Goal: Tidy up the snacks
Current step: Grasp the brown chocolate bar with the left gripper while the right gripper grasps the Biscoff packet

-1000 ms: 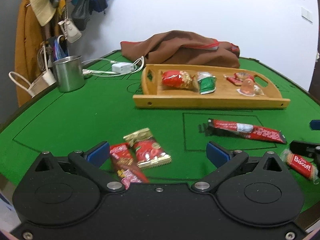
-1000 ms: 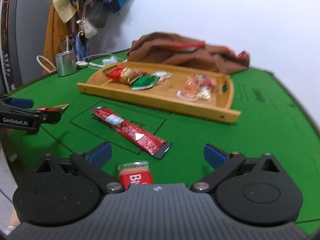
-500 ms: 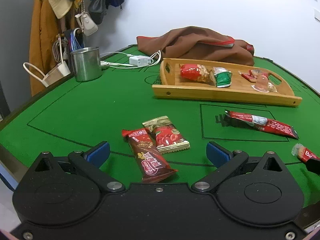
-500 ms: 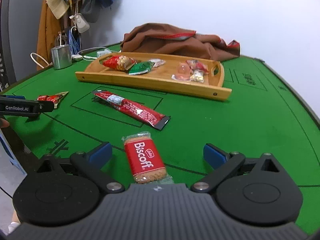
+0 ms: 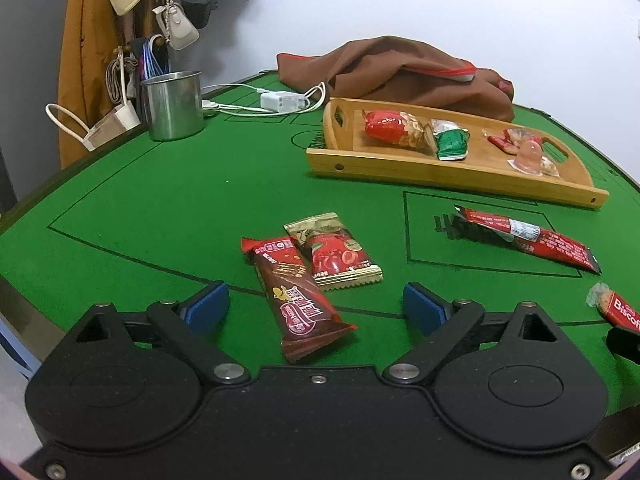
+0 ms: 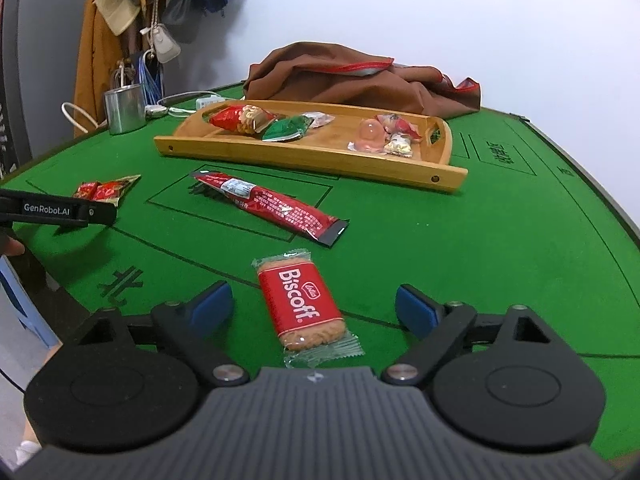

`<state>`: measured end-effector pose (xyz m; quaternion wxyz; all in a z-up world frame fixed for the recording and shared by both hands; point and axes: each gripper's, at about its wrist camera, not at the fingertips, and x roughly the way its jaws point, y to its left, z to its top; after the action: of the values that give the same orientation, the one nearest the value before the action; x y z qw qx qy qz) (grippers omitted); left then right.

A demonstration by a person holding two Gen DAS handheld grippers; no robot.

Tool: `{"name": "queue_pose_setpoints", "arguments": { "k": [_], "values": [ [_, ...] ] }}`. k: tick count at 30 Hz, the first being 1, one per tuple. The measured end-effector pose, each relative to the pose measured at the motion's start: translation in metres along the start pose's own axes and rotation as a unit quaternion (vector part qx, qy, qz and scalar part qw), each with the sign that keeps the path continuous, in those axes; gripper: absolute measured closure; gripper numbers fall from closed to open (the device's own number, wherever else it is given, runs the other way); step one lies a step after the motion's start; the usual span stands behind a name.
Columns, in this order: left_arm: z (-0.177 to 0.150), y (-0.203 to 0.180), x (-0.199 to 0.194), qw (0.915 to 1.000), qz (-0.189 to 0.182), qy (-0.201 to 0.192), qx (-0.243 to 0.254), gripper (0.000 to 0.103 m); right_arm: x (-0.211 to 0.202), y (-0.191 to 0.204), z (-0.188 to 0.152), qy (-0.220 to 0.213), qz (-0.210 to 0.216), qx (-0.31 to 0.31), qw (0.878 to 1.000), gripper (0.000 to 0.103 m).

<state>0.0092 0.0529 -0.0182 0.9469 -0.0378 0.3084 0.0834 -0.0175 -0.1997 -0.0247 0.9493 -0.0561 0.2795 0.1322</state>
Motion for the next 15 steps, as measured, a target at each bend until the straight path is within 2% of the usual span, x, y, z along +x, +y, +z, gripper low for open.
{"name": "queue_pose_setpoints", "arguments": {
  "k": [10,13,15],
  "values": [
    [0.0032,0.0029,0.0005,0.9999,0.013,0.000,-0.003,0.026,0.0001,0.0051,-0.0009,-0.011,0.001,0.000,1.000,0.025],
    [0.0035,0.0033,-0.0018,1.0000,0.009,-0.001,0.000,0.043,-0.0006,0.0081,-0.0001,-0.014,0.001,-0.002,1.000,0.035],
    [0.0042,0.0043,-0.0026,1.0000,0.008,-0.002,-0.001,0.051,-0.0010,0.0089,0.0003,-0.014,0.001,-0.003,1.000,0.040]
  ]
}}
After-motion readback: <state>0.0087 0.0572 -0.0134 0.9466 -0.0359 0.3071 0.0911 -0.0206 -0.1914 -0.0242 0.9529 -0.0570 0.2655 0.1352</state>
